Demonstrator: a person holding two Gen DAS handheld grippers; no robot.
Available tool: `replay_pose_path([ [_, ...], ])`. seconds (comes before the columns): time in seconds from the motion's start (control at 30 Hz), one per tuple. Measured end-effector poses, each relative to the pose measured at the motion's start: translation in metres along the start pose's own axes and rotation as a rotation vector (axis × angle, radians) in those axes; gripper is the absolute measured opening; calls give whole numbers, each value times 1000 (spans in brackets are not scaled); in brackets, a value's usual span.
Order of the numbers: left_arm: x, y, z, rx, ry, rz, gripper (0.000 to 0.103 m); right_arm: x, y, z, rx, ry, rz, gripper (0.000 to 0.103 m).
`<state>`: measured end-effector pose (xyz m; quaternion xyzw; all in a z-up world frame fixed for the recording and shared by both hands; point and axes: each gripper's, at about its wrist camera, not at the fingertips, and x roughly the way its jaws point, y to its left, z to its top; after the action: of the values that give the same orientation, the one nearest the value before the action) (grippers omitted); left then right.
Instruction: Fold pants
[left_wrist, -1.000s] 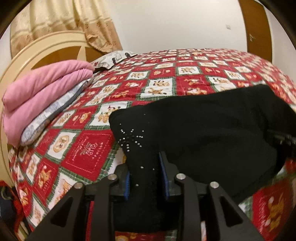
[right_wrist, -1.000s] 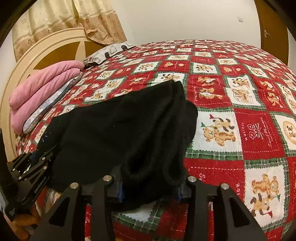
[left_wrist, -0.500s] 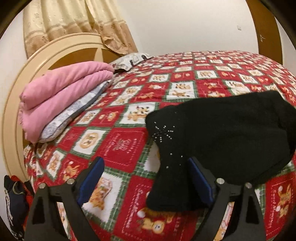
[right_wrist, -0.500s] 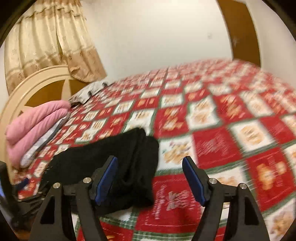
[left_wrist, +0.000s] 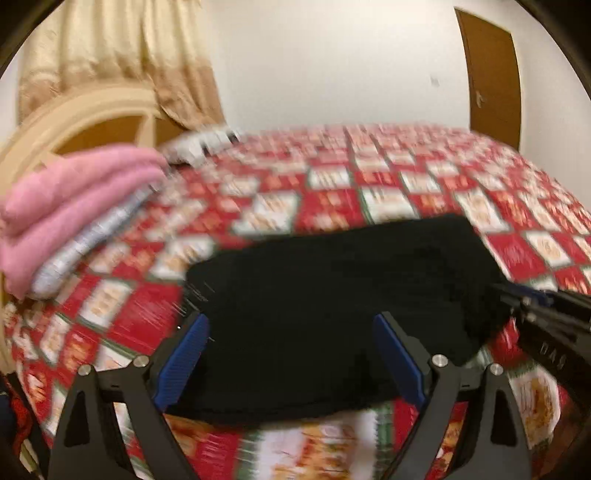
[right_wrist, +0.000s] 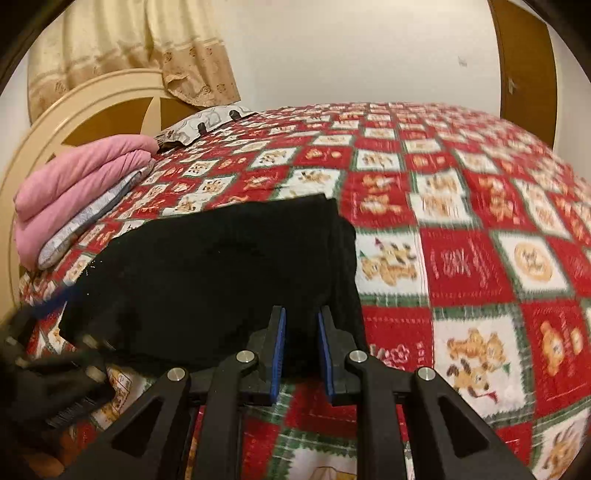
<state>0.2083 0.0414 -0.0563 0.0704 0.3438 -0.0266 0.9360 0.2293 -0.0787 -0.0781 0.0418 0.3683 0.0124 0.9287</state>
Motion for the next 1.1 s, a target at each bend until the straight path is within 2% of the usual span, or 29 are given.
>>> replay_pose_path([
  [0.07, 13, -5, -8, 0, 70, -11, 94, -2, -2, -5, -2, -10, 5, 18],
  [0.13, 12, 2, -15, -51, 51, -42, 95, -2, 2, -8, -35, -20, -8, 18],
  [0.23, 11, 14, -20, -75, 63, -80, 100, -3, 1, -7, -43, -16, -1, 18],
  [0.5, 4, 16, -37, 2, 49, -89, 100, -7, -5, -9, -48, 12, 26, 22],
  [0.53, 3, 16, -36, 0, 63, -87, 100, -12, -7, -8, -30, 11, 34, 22],
  [0.63, -4, 22, -32, -42, 85, -90, 100, -40, -19, -11, 84, -69, 53, 24],
  [0.67, -9, 25, -31, -69, 78, -94, 100, -49, -22, -14, 112, -85, 64, 28],
  [0.73, -16, 30, -30, -106, 73, -89, 101, -61, -24, -20, 150, -94, 63, 34],
  [0.83, -20, 32, -30, -131, 77, -76, 103, -76, -24, -36, 229, -93, 103, 42],
  [0.9, -18, 31, -29, -122, 83, -64, 103, -80, -20, -44, 243, -75, 117, 52],
  [1.1, -12, 30, -15, -59, 50, 30, 103, -95, -3, -61, 195, -66, 133, 52],
])
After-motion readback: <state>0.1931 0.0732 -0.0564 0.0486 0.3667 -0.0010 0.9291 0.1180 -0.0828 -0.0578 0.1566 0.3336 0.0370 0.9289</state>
